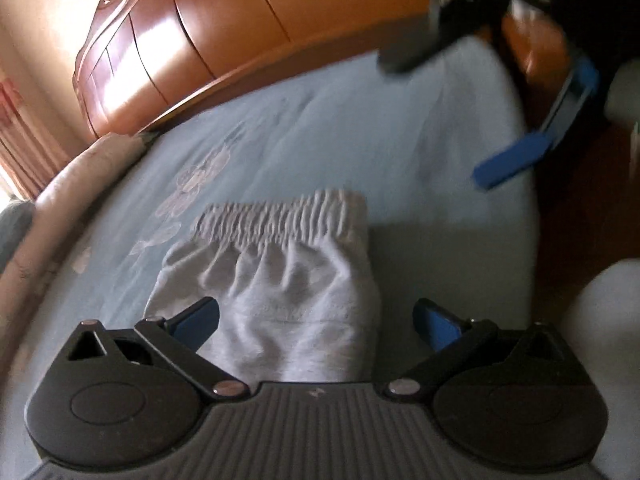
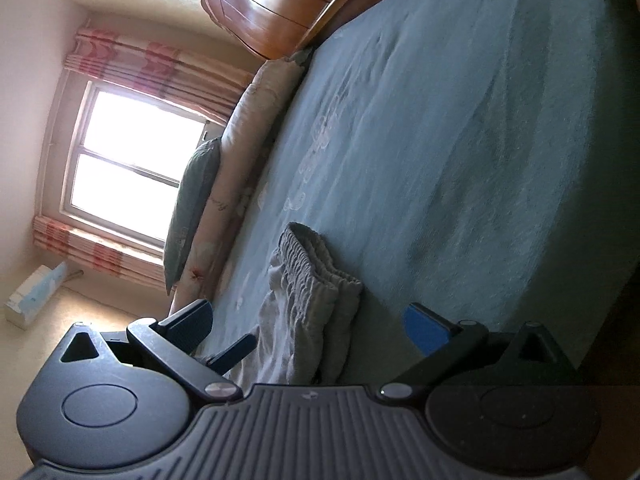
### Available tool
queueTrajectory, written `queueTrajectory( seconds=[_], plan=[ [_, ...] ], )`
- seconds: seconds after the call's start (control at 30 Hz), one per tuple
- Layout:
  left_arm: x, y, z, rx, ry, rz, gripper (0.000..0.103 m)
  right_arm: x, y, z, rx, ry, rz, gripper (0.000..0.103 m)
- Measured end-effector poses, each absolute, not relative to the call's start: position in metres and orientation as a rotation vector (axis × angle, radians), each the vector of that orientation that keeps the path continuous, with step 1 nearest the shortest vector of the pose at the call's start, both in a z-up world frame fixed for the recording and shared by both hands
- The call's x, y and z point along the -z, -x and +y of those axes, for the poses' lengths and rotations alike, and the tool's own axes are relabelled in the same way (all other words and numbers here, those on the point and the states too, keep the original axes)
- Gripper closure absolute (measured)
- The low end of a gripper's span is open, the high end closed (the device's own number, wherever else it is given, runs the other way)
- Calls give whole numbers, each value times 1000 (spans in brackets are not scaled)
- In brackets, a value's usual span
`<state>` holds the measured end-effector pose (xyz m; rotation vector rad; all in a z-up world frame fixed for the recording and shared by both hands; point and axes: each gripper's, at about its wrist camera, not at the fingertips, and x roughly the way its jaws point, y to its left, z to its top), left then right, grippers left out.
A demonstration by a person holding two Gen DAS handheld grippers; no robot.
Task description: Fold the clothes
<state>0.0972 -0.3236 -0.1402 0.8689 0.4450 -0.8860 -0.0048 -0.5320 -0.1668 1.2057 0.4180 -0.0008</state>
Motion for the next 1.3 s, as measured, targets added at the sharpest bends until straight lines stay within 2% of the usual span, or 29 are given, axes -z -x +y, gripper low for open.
queueTrajectory(
  seconds=[0.37, 0.53, 0.73, 1.07, 1.17, 1.3],
  plan=[
    [127, -93, -322, 771, -887, 343, 0, 178, -6, -532, -59, -1263, 425, 0],
    [111, -110, -307, 767, -766, 393, 0, 176, -27, -525, -168, -1312, 423, 0],
    [95, -132, -292, 759, -679, 421, 0, 181, -72, -506, -221, -1335, 508, 0],
    [87, -138, -262, 779, -558, 497, 1, 184, -128, -499, -227, -1284, 414, 0],
    [88, -135, -243, 782, -504, 534, 1, 186, -119, -493, -242, -1224, 371, 0],
    [85, -130, -214, 771, -447, 571, 1, 176, -124, -480, -254, -1070, 460, 0]
  ],
)
